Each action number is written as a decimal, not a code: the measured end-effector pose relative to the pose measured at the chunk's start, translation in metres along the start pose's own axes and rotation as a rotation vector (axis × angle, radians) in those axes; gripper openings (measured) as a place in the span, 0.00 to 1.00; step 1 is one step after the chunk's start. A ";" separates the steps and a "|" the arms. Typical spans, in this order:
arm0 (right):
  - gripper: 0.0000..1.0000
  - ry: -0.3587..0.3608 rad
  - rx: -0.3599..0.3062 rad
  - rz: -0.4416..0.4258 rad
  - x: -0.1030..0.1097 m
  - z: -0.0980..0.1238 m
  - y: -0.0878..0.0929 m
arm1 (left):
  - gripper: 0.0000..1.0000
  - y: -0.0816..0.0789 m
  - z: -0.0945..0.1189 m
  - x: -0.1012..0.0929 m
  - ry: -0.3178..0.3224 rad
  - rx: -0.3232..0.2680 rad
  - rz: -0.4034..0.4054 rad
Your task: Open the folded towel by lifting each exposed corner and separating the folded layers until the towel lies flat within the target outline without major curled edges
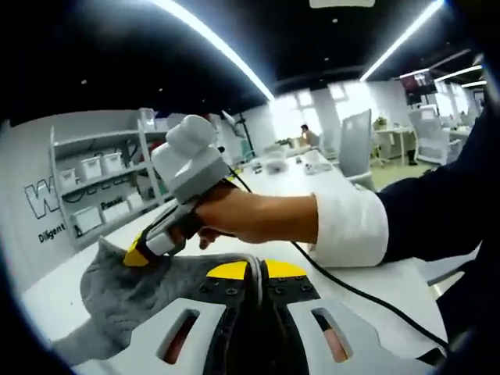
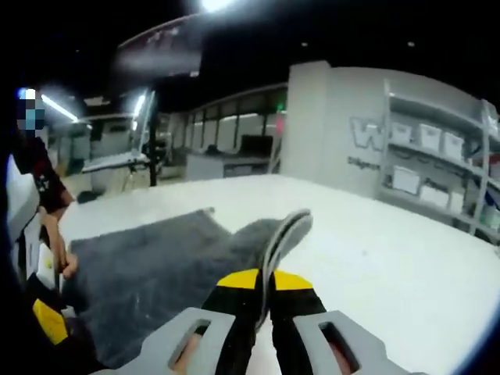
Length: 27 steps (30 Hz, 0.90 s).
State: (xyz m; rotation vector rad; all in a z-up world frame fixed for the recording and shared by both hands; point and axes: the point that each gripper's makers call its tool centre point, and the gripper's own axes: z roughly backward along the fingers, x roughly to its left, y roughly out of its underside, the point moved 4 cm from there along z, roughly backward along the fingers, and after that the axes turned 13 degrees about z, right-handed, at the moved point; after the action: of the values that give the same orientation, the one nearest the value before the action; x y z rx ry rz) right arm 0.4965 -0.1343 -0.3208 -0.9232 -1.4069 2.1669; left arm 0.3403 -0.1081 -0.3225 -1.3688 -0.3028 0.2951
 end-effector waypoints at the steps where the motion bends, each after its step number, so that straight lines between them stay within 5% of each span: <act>1: 0.00 0.000 0.003 0.003 0.000 0.000 0.000 | 0.06 -0.001 -0.002 0.000 0.002 -0.003 0.007; 13: 0.00 0.012 0.087 0.055 -0.015 -0.001 0.019 | 0.06 -0.003 -0.023 0.002 0.005 -0.015 0.089; 27: 0.00 0.041 0.127 0.069 -0.030 0.001 0.034 | 0.06 0.006 -0.043 -0.009 -0.013 0.013 0.049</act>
State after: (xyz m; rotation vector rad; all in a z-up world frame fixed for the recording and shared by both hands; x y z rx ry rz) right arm 0.5181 -0.1684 -0.3422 -0.9758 -1.2198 2.2453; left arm 0.3478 -0.1492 -0.3360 -1.3638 -0.2779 0.3464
